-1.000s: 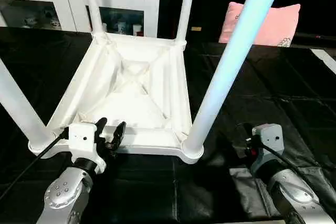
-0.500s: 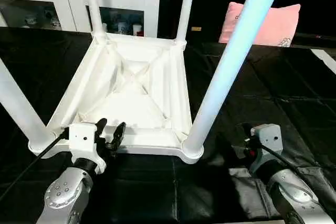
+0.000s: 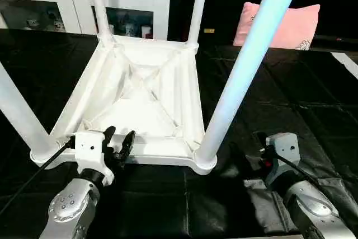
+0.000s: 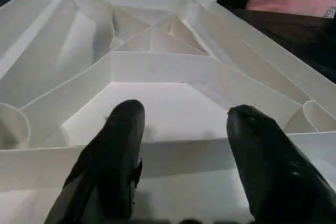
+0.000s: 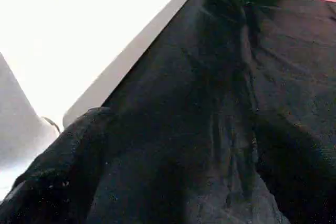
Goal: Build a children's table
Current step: Move to table
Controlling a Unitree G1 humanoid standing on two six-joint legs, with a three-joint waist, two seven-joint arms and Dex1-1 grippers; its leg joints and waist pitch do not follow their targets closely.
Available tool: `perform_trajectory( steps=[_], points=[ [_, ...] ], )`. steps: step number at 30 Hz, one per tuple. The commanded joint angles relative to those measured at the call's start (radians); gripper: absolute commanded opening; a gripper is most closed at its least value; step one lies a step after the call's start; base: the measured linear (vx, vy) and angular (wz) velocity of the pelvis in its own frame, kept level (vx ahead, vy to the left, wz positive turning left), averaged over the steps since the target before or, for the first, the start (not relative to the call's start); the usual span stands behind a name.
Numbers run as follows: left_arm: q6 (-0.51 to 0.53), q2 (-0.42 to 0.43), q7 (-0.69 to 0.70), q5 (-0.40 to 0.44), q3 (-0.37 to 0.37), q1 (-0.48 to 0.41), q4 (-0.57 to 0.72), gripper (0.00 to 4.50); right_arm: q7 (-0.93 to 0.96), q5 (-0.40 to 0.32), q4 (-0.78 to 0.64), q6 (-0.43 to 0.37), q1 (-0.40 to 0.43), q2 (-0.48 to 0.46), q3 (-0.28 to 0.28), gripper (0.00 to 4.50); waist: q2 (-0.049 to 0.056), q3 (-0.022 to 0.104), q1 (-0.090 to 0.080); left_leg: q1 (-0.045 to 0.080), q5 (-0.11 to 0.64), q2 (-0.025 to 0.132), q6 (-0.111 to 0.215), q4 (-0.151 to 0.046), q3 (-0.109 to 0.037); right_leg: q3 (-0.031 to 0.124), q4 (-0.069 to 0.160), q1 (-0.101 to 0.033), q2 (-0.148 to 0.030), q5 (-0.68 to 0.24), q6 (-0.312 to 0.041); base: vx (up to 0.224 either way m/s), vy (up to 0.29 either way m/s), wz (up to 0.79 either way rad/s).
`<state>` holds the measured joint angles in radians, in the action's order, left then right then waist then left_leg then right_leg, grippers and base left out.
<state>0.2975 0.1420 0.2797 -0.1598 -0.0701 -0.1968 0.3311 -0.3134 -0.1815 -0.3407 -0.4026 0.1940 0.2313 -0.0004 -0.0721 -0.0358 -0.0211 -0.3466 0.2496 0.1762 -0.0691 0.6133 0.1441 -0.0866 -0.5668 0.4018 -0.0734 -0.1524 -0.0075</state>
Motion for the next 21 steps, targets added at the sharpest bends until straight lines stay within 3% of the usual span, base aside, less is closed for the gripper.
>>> perform_trajectory(
  steps=[1,5,7,8,9,10,12,13,14,15,16,17,18,19,20,21],
  points=[
    [0.009,0.003,-0.004,-0.001,0.012,0.004,0.019,2.85,0.0,0.004,0.004,-0.011,0.002,0.011,0.0,4.5,0.009,0.037,0.0,-0.014,0.168,0.053,0.043,-0.091,-0.007,0.058,0.057,-0.049,-0.06,-0.281,-0.12,0.0,0.0,0.0],
    [0.009,0.005,-0.005,-0.004,0.013,0.003,0.019,2.85,0.0,0.004,0.004,-0.014,0.002,0.011,0.0,4.5,0.009,0.035,0.0,-0.014,0.195,0.052,0.036,-0.091,-0.008,0.057,0.06,-0.047,-0.059,-0.324,-0.107,0.0,0.0,0.0],
    [0.009,0.006,-0.005,-0.004,0.013,0.003,0.02,2.85,0.0,0.004,0.004,-0.014,0.002,0.011,0.0,4.5,0.009,0.037,-0.001,-0.023,0.121,0.051,0.05,-0.086,-0.008,0.059,0.059,-0.044,-0.058,-0.253,-0.117,0.0,0.0,0.0],
    [0.009,0.006,-0.005,-0.004,0.013,0.002,0.019,2.85,0.0,0.004,0.006,-0.013,0.001,0.011,0.0,4.5,0.009,0.04,-0.001,-0.028,0.042,0.047,0.079,-0.079,-0.004,0.057,0.054,-0.042,-0.053,-0.172,-0.14,0.0,0.0,0.0],
    [0.009,0.007,-0.005,-0.003,0.014,0.002,0.019,2.85,0.0,0.004,0.01,-0.01,0.001,0.011,0.0,4.5,0.008,0.046,-0.003,-0.037,-0.069,0.038,0.134,-0.068,0.001,0.052,0.051,-0.035,-0.046,-0.075,-0.172,0.0,0.0,0.0],
    [0.009,0.007,-0.005,-0.003,0.015,0.002,0.018,2.85,-0.001,0.004,0.01,-0.01,0.001,0.011,0.0,4.5,0.007,0.049,-0.004,-0.042,-0.125,0.032,0.169,-0.059,0.004,0.048,0.051,-0.03,-0.043,-0.029,-0.187,0.0,0.0,0.0],
    [0.01,0.008,-0.005,-0.002,0.017,0.002,0.018,2.85,0.0,0.004,0.011,-0.01,0.001,0.011,0.001,4.5,0.005,0.078,-0.005,-0.059,-0.362,0.003,0.335,-0.017,0.014,0.028,0.051,-0.002,-0.027,0.162,-0.24,-0.033,0.002,0.01],
    [0.01,0.008,-0.005,-0.002,0.017,0.002,0.018,2.85,0.0,0.004,0.011,-0.01,0.001,0.011,0.001,4.5,0.005,0.079,-0.004,-0.068,-0.374,-0.001,0.365,-0.015,0.016,0.021,0.058,0.005,-0.024,0.155,-0.242,-0.066,0.005,0.02],
    [0.01,0.009,-0.006,-0.001,0.019,0.003,0.019,2.85,0.0,0.004,0.012,-0.01,0.001,0.011,0.001,4.5,0.008,0.078,-0.002,-0.08,-0.313,0.0,0.392,-0.014,0.017,0.006,0.084,0.016,-0.023,0.031,-0.225,-0.102,-0.003,0.02],
    [0.011,0.009,-0.006,-0.001,0.019,0.003,0.019,2.85,0.0,0.004,0.012,-0.01,0.001,0.011,0.001,4.5,0.011,0.077,-0.005,-0.083,-0.23,0.007,0.39,-0.013,0.016,-0.007,0.112,0.022,-0.02,-0.14,-0.195,-0.141,0.004,0.01],
    [0.011,0.01,-0.006,-0.001,0.02,0.003,0.019,2.85,0.0,0.004,0.012,-0.009,0.001,0.011,0.001,4.5,0.015,0.076,-0.006,-0.085,-0.192,0.012,0.377,-0.016,0.012,-0.014,0.12,0.024,-0.019,-0.214,-0.175,-0.141,0.004,0.01],
    [0.011,0.01,-0.006,-0.001,0.02,0.003,0.019,2.85,0.0,0.005,0.012,-0.009,0.001,0.011,0.001,4.5,0.021,0.067,-0.012,-0.091,-0.109,0.03,0.358,-0.035,0.008,-0.03,0.137,0.031,-0.005,-0.336,-0.133,-0.161,0.017,-0.03],
    [0.012,0.01,-0.006,-0.001,0.02,0.002,0.02,2.85,0.001,0.005,0.012,-0.01,0.002,0.012,0.001,4.5,0.033,0.058,-0.019,-0.095,0.009,0.065,0.334,-0.065,-0.003,-0.046,0.117,0.026,0.006,-0.397,-0.088,-0.156,0.006,-0.09],
    [0.012,0.01,-0.006,-0.001,0.021,0.002,0.02,2.85,0.001,0.006,0.012,-0.009,0.002,0.012,0.001,4.5,0.039,0.052,-0.023,-0.102,0.071,0.097,0.329,-0.095,-0.012,-0.053,0.078,0.017,0.015,-0.399,-0.063,-0.156,0.006,-0.09],
    [0.013,0.011,-0.007,0.0,0.021,0.002,0.02,2.85,0.001,0.006,0.011,-0.009,0.002,0.012,0.001,4.5,0.041,0.041,-0.012,-0.106,0.187,0.178,0.318,-0.167,-0.033,-0.039,-0.09,-0.001,0.023,-0.316,-0.014,-0.203,-0.036,-0.03],
    [0.012,0.009,-0.009,0.0,0.02,0.002,0.02,2.85,0.002,0.007,0.012,-0.009,0.002,0.012,0.002,4.5,0.025,0.018,0.027,-0.124,0.388,0.189,0.261,-0.214,0.004,-0.013,-0.195,0.01,0.02,-0.273,-0.001,-0.187,-0.093,0.2]
  ],
)
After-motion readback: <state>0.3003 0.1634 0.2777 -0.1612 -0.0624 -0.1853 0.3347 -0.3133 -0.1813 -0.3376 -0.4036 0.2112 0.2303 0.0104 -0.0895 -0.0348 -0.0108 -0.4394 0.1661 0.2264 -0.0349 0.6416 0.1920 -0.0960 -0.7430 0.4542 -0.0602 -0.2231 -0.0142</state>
